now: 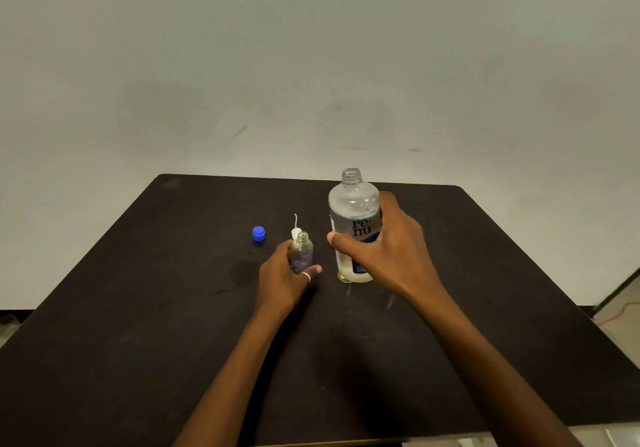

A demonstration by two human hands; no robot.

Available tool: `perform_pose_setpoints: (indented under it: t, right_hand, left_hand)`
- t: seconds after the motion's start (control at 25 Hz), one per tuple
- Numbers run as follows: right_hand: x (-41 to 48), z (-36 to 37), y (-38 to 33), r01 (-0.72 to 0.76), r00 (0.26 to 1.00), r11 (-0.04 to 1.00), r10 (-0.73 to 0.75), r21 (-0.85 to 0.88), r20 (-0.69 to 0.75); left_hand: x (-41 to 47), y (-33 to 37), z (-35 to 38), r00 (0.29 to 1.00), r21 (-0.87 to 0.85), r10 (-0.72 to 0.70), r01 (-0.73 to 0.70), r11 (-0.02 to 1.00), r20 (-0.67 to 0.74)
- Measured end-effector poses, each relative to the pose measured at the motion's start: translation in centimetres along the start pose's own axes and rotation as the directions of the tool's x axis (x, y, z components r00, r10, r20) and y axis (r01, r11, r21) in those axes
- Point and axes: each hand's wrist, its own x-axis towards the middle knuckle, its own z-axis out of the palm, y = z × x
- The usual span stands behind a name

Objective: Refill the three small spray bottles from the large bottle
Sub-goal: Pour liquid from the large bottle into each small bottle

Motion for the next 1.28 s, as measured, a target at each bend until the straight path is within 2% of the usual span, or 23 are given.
perform_pose_setpoints:
  t: [0.32,0.44,0.72,0.92,1.28]
  right_hand:
    - [-1.9,-0.4,2.0,0.007,0.999,0.999,-0.006,-0.048,0.032]
    - [-2.6,-0.7,2.5,0.029,0.998,0.994,-0.024,-0.106,0.052]
    - [-4.8,-1.1,2.9,0.079,0.993,0.968,-0.055,-0.240,0.102]
    - [-5.1,-0.7,2.9,0.097,0.988,0.963,-0.064,-0.252,0.138]
    - [-6.1,-0.5,3.6,0.116,0.976,0.949,-0.055,-0.293,0.211]
  left_hand:
    - [-1.5,1.2,-2.6,0.995,-0.026,0.087,-0.089,0.996,-0.045]
    - [-3.9,2.5,-4.5,0.990,-0.028,0.141,-0.142,0.989,-0.018]
    - [-8.1,3.6,-6.5,0.992,-0.086,0.130,-0.128,0.988,0.009]
    - [-9.4,3.5,-6.2,0.991,-0.081,0.116,-0.110,0.991,0.063]
    - [-9.4,3.5,-6.8,0.993,-0.087,0.101,-0.096,0.992,0.055]
